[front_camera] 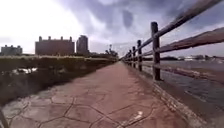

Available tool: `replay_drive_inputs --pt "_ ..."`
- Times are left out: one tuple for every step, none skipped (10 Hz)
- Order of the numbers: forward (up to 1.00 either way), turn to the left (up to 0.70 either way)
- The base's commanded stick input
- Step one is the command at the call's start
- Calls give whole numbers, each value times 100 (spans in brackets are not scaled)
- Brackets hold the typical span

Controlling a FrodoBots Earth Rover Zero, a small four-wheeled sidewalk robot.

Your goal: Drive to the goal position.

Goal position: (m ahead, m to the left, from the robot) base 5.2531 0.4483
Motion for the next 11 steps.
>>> replay_drive_inputs --pt "70 6" --pt "70 6" --pt "70 6" --pt "70 6" --pt "70 6" --pt "70 6" --pt "70 6" --pt "70 6" --pt "70 6" --pt "70 6" --pt "70 6"
